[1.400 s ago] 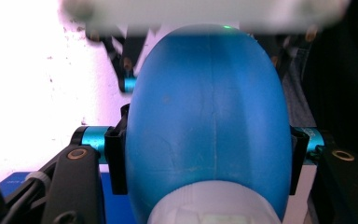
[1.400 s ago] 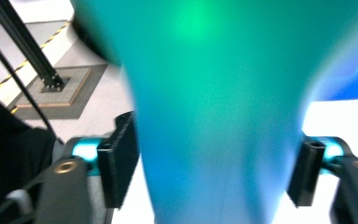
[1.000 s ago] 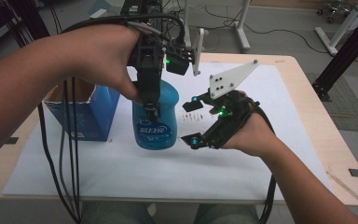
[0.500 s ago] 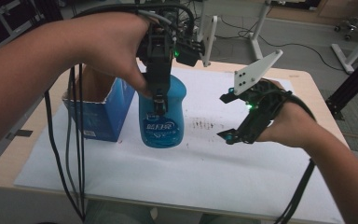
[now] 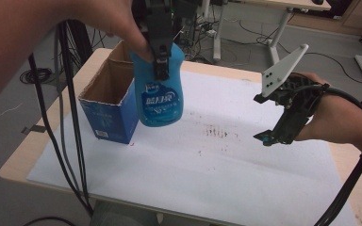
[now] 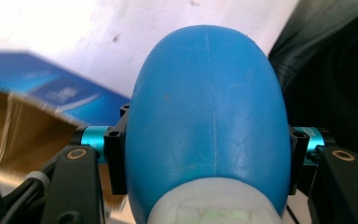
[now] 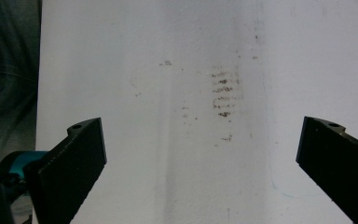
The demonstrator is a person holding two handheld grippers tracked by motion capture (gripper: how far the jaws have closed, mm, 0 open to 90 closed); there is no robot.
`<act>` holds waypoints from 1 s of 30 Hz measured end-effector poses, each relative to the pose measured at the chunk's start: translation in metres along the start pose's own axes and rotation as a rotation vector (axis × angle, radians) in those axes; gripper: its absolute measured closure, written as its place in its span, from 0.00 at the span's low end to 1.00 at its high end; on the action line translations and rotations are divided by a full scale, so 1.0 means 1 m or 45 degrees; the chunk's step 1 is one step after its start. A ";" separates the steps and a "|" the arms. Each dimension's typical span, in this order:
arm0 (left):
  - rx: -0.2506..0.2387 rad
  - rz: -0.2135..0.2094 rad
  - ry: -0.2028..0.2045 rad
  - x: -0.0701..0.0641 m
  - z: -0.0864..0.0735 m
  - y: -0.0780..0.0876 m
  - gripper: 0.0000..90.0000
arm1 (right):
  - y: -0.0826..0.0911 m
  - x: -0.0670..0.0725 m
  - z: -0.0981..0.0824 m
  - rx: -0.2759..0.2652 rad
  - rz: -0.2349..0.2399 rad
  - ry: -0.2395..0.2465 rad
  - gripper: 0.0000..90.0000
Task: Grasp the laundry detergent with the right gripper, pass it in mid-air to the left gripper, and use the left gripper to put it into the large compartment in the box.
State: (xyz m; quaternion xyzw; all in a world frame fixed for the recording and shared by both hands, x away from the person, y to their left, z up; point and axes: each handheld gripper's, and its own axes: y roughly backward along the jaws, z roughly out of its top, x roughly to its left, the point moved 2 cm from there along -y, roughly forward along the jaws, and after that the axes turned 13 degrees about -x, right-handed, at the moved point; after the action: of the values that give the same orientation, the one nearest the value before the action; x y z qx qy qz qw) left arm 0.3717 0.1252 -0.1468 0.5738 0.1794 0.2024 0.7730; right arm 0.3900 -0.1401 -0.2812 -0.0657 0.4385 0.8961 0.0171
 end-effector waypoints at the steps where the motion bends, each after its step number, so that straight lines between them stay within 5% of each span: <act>1: -0.005 0.014 0.030 0.004 -0.002 0.004 0.42 | 0.000 0.000 0.000 0.009 0.004 -0.001 0.01; 12: -0.005 0.151 0.398 0.051 -0.030 0.036 0.42 | -0.004 -0.004 -0.004 0.030 0.022 0.000 0.01; 17: 0.020 0.193 0.503 0.070 -0.045 0.041 0.43 | -0.004 -0.003 -0.005 0.035 0.021 -0.006 0.01; 23: 0.063 0.233 0.549 0.083 -0.054 0.036 0.43 | -0.005 -0.003 -0.007 0.042 0.027 -0.012 0.01; 30: 0.098 0.216 0.565 0.098 -0.060 0.022 0.42 | -0.006 -0.007 -0.010 0.041 0.027 -0.030 0.01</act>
State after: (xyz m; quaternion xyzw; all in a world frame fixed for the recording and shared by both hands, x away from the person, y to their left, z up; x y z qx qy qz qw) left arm 0.4225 0.2312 -0.1472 0.5574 0.3037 0.3807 0.6724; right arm 0.3981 -0.1436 -0.2910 -0.0504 0.4533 0.8898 0.0139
